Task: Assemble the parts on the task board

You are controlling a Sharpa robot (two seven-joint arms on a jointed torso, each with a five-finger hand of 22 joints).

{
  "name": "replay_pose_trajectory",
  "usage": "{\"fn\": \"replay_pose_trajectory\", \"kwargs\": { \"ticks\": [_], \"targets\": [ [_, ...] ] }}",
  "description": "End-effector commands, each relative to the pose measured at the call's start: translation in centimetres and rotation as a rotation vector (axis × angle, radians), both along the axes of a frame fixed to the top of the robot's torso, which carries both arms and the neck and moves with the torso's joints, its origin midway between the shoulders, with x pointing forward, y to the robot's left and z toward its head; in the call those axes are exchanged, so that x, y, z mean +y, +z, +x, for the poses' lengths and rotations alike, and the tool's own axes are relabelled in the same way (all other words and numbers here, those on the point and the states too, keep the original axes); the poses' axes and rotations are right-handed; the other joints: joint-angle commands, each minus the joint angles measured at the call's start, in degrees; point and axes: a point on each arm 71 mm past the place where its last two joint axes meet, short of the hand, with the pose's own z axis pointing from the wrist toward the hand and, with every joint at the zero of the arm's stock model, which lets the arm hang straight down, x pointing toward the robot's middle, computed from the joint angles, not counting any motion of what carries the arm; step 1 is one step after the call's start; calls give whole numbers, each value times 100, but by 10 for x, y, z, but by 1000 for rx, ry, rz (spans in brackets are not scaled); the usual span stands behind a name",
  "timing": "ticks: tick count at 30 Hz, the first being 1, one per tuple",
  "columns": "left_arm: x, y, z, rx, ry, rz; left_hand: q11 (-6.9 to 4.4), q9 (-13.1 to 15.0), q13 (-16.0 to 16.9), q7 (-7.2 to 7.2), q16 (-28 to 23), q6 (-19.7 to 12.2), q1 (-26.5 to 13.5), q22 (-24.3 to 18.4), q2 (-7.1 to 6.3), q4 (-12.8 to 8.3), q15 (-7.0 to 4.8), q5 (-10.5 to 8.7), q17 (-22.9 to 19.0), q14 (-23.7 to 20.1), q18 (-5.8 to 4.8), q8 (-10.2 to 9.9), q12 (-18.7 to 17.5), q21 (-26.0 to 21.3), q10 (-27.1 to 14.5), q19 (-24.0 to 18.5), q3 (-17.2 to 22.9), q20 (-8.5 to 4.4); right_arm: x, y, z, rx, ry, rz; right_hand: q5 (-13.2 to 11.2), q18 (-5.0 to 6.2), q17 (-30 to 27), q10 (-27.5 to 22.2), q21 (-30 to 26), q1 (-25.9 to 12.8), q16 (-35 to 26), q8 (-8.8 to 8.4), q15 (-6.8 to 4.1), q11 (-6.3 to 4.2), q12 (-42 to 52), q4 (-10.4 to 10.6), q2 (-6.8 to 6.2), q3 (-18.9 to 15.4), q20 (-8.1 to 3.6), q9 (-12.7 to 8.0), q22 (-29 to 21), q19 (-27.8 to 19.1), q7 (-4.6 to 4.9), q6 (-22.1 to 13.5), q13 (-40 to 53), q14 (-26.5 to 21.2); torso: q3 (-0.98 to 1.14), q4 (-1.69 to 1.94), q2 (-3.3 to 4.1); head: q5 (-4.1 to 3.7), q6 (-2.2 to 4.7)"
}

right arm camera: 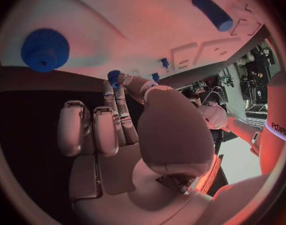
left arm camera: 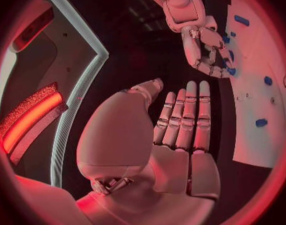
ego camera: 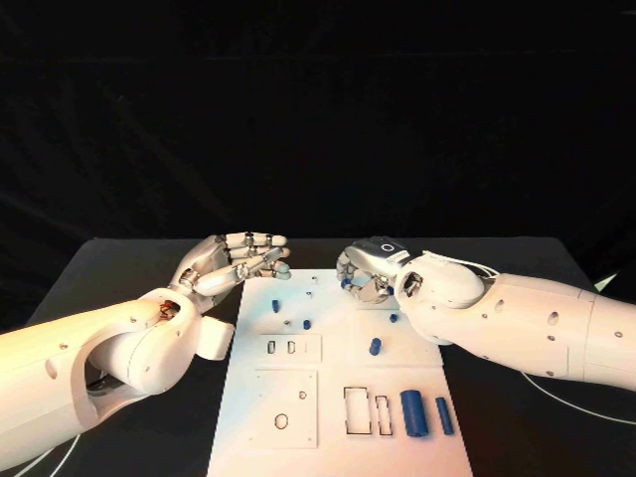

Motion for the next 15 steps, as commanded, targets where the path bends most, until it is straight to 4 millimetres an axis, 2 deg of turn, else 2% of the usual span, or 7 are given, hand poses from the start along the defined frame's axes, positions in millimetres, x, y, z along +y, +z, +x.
{"fn": "replay_pose_trajectory", "kwargs": {
  "ticks": [1,15],
  "targets": [
    [-4,2,-1,-6,-30,-16,34,6,-6,252,21,-34,11,6,-35,-17,8,-37,6,-36,58,-22,-39,15,23,12,11,5,6,6,2,-62,-19,42,21,-66,9,197,17,-3,25,18,-26,-157,10,-24,-20,-5,-6,11,2,42,-12,32,141,274,1,3,9,14,-14],
    [-6,3,2,-14,-33,-18,37,6,-6,255,21,-41,11,11,-39,-24,13,-39,13,-53,54,-26,-47,22,20,-4,12,7,36,6,10,-64,14,70,31,-68,20,163,25,-26,38,4,-21,-146,-19,-22,-15,4,1,22,16,42,-1,-2,144,275,1,11,11,24,-35]
  ]
}}
